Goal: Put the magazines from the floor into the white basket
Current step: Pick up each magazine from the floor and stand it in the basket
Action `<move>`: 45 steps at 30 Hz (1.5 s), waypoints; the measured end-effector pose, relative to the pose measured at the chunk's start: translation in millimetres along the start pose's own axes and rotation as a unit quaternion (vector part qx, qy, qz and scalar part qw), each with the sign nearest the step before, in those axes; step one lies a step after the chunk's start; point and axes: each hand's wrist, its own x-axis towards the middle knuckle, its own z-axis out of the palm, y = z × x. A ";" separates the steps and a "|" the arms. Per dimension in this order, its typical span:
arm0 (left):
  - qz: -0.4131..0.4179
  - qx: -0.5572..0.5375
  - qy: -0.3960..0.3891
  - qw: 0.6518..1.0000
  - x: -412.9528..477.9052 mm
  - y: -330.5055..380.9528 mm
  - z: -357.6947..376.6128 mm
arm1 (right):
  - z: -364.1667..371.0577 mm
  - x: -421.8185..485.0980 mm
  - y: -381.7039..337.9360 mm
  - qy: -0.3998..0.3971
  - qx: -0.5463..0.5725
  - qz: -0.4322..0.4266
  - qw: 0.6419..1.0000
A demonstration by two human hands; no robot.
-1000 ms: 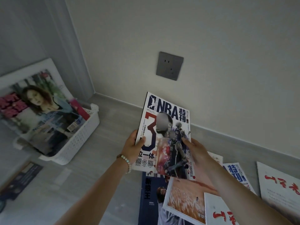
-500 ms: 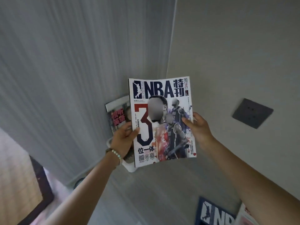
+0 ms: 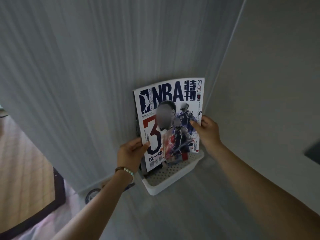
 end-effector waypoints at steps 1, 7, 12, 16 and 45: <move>-0.004 0.003 0.002 1.000 -0.5 -7.3 1.0 | -0.2 -0.2 7.9 -0.001 0.007 0.013 1.000; -0.033 0.014 0.028 0.999 -9.0 -39.4 2.4 | 5.1 -4.1 42.9 -0.025 -0.007 0.027 0.999; -0.061 0.017 0.054 0.997 -11.7 -46.4 4.6 | 15.4 -2.9 56.3 -0.032 0.000 0.035 0.999; -0.069 0.046 0.054 0.995 -10.1 -49.1 3.8 | 20.8 1.6 66.6 -0.032 -0.015 0.041 0.999; -0.116 0.088 -0.266 0.953 -117.3 -39.8 76.0 | -116.6 -226.0 56.1 0.155 -0.002 0.254 0.955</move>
